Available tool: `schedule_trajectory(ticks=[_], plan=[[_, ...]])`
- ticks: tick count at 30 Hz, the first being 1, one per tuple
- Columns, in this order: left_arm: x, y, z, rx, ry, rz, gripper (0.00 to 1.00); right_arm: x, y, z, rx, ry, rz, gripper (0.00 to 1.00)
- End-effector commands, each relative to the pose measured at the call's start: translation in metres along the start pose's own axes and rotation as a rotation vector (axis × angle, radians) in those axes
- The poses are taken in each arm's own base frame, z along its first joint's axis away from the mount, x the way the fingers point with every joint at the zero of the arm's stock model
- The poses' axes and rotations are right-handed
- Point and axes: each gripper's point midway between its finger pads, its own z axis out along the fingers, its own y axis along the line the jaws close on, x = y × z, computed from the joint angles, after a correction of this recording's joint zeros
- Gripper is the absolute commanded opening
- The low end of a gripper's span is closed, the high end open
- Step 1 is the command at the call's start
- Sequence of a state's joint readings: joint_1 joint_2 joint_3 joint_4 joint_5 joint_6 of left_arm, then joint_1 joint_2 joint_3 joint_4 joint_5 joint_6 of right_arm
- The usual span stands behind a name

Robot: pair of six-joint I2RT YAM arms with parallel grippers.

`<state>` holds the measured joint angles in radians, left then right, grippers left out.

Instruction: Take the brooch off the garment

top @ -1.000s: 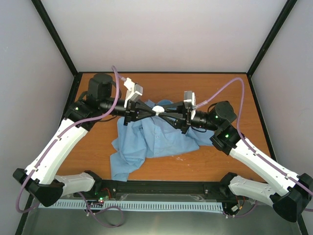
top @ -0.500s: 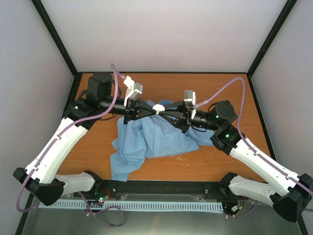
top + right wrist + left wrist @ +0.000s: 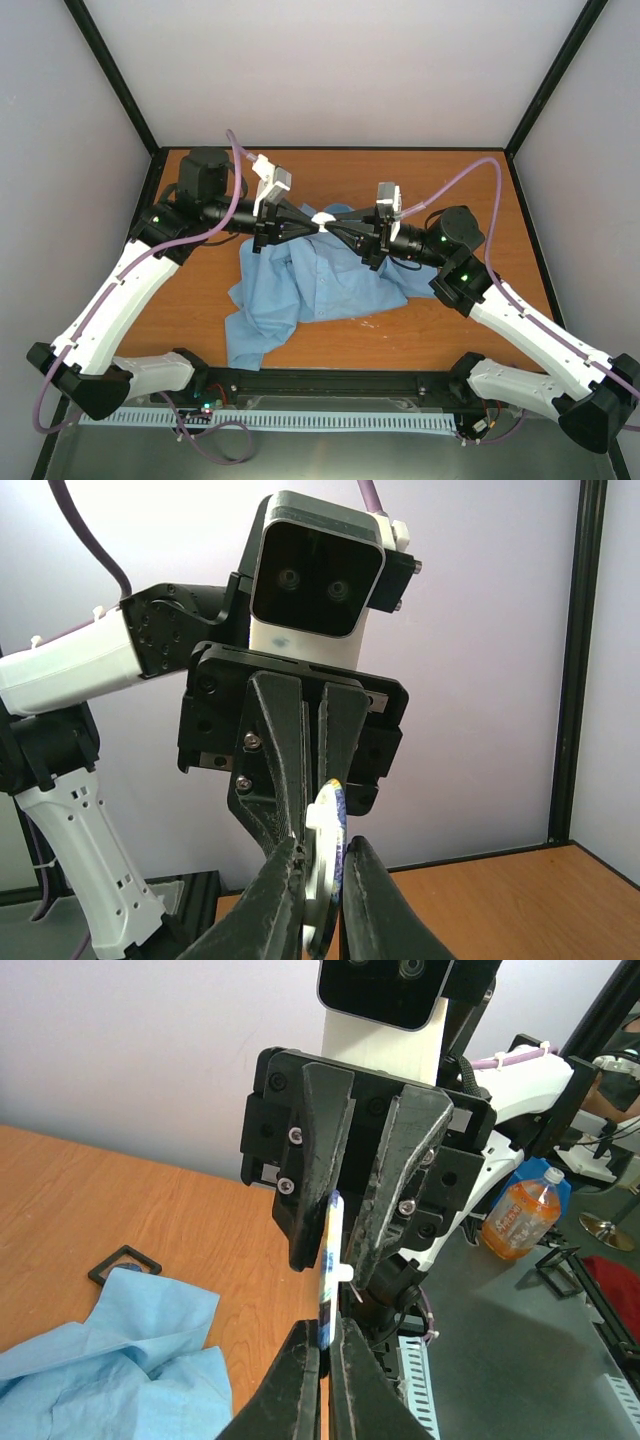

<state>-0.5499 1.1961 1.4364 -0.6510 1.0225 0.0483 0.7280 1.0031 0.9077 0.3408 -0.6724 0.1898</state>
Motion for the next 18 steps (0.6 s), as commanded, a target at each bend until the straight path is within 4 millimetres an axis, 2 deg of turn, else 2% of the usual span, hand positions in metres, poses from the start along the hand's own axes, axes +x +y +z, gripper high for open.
schedule_trajectory(ticks=[1, 18], plan=[[-0.016, -0.007, -0.004, 0.001, -0.028, 0.048, 0.01, -0.014, 0.001, 0.005, 0.008, -0.035, -0.017, 0.09], [-0.016, -0.009, -0.004, 0.008, -0.025, 0.05, 0.01, -0.009, -0.026, 0.012, 0.184, -0.024, -0.027, 0.12]])
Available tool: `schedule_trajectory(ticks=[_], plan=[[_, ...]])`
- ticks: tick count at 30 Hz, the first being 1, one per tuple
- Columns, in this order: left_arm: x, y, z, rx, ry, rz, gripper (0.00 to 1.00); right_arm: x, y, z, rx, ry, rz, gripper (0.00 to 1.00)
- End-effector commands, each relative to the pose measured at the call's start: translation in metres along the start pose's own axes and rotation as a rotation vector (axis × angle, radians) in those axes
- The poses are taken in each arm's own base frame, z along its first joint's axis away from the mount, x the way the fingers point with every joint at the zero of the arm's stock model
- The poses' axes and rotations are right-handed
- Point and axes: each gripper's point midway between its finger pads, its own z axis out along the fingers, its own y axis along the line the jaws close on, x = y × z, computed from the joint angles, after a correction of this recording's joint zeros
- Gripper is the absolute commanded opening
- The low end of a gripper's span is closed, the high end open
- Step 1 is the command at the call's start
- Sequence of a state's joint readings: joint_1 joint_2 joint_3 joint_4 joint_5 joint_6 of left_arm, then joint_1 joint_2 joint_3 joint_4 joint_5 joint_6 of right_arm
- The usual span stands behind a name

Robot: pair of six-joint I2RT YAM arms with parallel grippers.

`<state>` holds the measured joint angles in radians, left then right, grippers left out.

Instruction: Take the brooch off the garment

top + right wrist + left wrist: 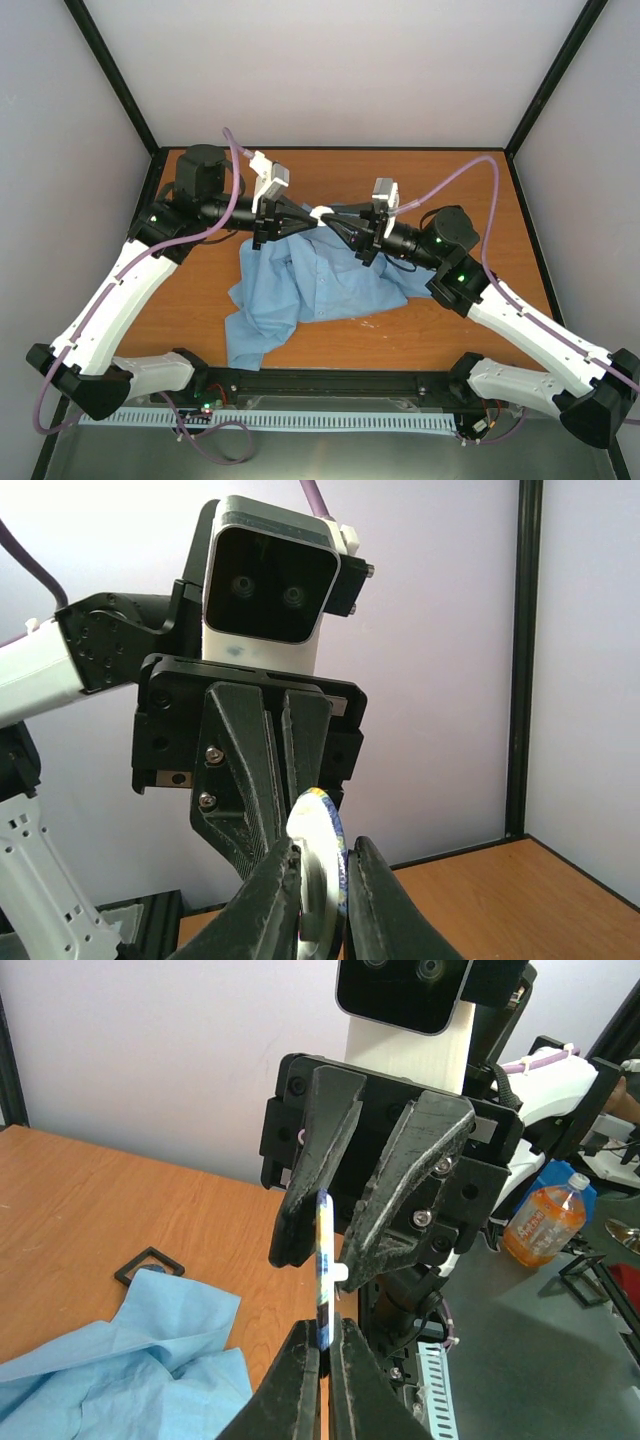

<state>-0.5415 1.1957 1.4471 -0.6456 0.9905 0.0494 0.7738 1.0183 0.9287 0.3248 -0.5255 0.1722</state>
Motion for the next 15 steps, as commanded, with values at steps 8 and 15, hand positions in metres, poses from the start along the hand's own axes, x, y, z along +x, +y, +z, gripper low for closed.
schedule_trajectory(ticks=[8, 15], plan=[[-0.011, -0.012, -0.001, 0.039, -0.01, 0.037, 0.01, -0.002, -0.023, 0.005, 0.152, 0.001, -0.034, 0.11], [-0.011, -0.011, 0.001, 0.05, -0.007, 0.025, 0.01, 0.001, -0.032, -0.001, 0.231, -0.011, -0.064, 0.11]])
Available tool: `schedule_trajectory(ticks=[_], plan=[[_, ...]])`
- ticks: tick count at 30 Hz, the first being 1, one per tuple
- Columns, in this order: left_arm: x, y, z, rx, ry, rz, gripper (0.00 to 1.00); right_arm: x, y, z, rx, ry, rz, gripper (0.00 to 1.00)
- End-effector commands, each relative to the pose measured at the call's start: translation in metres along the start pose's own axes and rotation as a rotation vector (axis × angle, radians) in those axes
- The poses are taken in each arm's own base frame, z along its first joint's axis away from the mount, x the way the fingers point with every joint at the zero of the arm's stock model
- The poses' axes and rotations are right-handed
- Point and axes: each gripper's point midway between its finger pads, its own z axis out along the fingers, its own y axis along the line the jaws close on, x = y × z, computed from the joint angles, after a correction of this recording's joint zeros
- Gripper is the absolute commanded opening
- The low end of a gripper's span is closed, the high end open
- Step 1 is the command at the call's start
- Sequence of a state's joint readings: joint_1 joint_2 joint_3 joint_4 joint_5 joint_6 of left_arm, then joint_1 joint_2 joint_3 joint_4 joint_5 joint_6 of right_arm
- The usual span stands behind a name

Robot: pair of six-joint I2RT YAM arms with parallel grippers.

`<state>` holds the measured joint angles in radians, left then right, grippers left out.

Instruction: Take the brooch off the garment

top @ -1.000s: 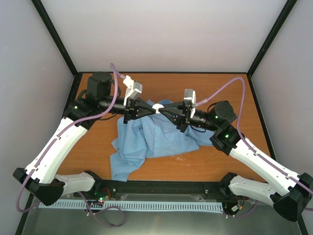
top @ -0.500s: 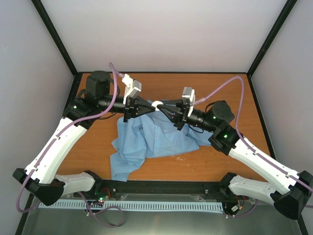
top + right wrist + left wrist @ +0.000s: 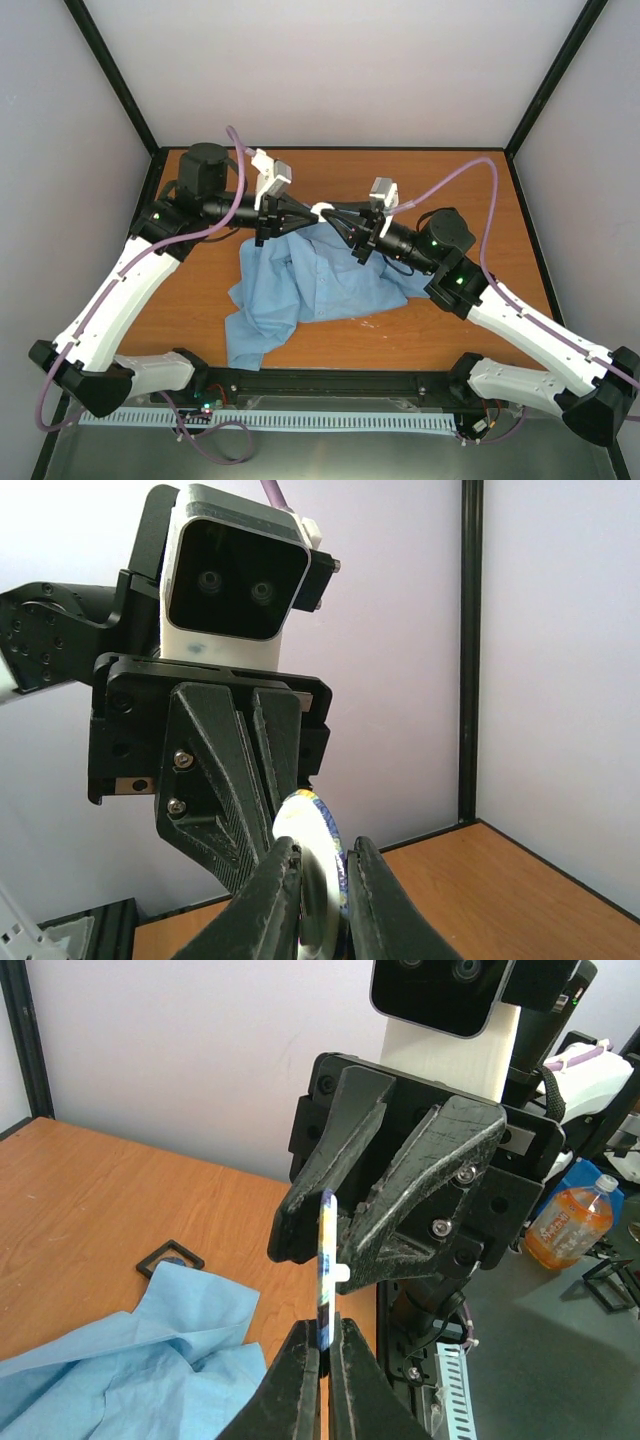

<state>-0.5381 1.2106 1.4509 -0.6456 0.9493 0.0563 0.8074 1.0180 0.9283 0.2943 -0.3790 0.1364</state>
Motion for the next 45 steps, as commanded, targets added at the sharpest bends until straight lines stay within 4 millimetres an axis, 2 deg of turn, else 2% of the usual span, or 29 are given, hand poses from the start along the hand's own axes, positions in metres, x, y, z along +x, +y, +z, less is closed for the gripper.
schedule_trajectory(ticks=[1, 11, 14, 18, 27, 36, 45], plan=[[-0.013, -0.023, -0.002, 0.096, -0.016, 0.025, 0.01, -0.003, -0.019, -0.002, 0.128, -0.02, -0.054, 0.11], [-0.009, -0.024, -0.001, 0.115, -0.003, 0.008, 0.01, 0.004, -0.035, -0.002, 0.221, -0.017, -0.101, 0.13], [-0.005, -0.023, 0.0, 0.117, 0.007, -0.004, 0.01, 0.005, -0.041, -0.002, 0.25, -0.025, -0.104, 0.19], [-0.001, -0.023, 0.002, 0.131, 0.018, -0.024, 0.01, 0.004, -0.046, -0.001, 0.278, -0.035, -0.11, 0.23], [-0.002, -0.028, 0.0, 0.149, 0.014, -0.04, 0.01, 0.006, -0.057, -0.009, 0.349, -0.023, -0.155, 0.23], [0.004, -0.031, 0.002, 0.181, 0.019, -0.115, 0.01, -0.001, -0.062, -0.015, 0.395, -0.046, -0.174, 0.27], [0.006, -0.034, 0.001, 0.204, 0.019, -0.153, 0.01, -0.002, -0.065, -0.018, 0.417, -0.049, -0.184, 0.26]])
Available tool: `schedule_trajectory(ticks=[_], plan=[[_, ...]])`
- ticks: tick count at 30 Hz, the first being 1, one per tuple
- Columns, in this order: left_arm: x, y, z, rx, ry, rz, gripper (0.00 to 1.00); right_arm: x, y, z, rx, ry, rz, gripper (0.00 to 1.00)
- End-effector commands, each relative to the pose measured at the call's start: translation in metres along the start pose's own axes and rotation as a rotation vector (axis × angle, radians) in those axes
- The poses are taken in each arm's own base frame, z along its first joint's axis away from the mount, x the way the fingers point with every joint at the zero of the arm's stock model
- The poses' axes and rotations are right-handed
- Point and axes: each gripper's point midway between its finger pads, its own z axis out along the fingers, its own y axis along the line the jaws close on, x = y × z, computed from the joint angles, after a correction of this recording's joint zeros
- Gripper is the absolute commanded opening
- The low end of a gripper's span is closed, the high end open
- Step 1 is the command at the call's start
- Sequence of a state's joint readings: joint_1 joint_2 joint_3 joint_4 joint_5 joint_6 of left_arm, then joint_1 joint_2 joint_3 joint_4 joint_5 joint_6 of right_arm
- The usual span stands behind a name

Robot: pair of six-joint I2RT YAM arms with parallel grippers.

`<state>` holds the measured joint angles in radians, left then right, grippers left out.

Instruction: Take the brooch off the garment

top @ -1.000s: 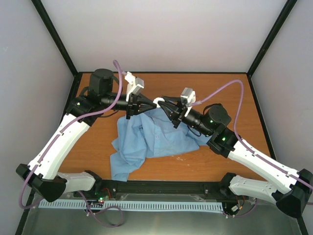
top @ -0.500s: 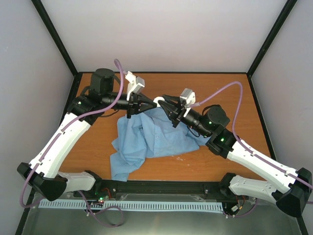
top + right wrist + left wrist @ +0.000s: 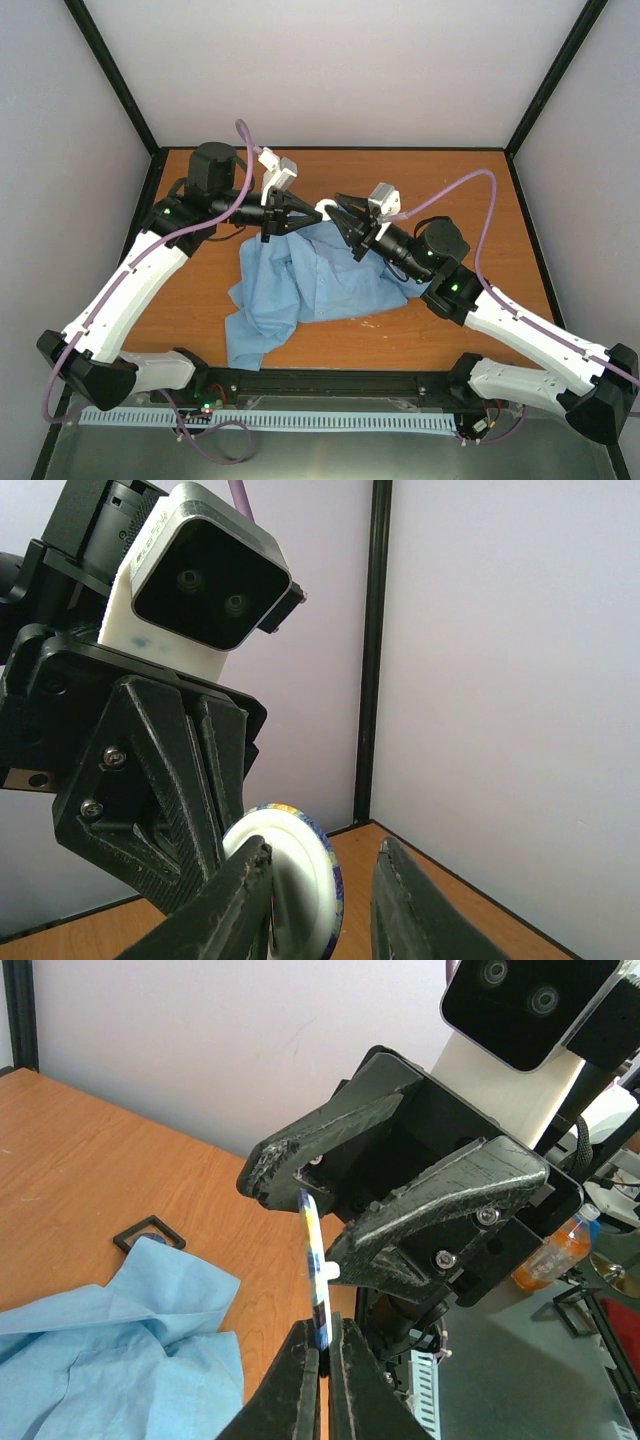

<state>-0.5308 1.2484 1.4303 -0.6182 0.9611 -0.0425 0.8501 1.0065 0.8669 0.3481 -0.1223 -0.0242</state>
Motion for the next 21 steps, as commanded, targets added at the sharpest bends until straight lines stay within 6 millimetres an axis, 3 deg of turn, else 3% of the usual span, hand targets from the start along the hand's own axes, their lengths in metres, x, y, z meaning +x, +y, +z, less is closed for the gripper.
schedule_trajectory(ticks=[1, 9, 13, 17, 21], plan=[[0.003, -0.048, -0.008, 0.193, 0.015, -0.026, 0.01, -0.006, -0.039, -0.005, 0.204, -0.023, -0.031, 0.26], [0.011, -0.036, -0.006, 0.134, 0.029, -0.011, 0.01, -0.029, -0.039, -0.012, 0.206, -0.06, -0.012, 0.27], [0.017, -0.024, -0.005, 0.087, 0.049, 0.007, 0.01, -0.047, -0.03, -0.023, 0.16, -0.101, 0.012, 0.33], [0.021, -0.004, -0.004, -0.019, 0.074, 0.076, 0.01, -0.052, -0.016, -0.029, 0.082, -0.095, 0.055, 0.39], [0.022, 0.011, -0.003, -0.092, 0.091, 0.127, 0.01, -0.047, -0.017, -0.034, 0.093, -0.073, 0.087, 0.39]])
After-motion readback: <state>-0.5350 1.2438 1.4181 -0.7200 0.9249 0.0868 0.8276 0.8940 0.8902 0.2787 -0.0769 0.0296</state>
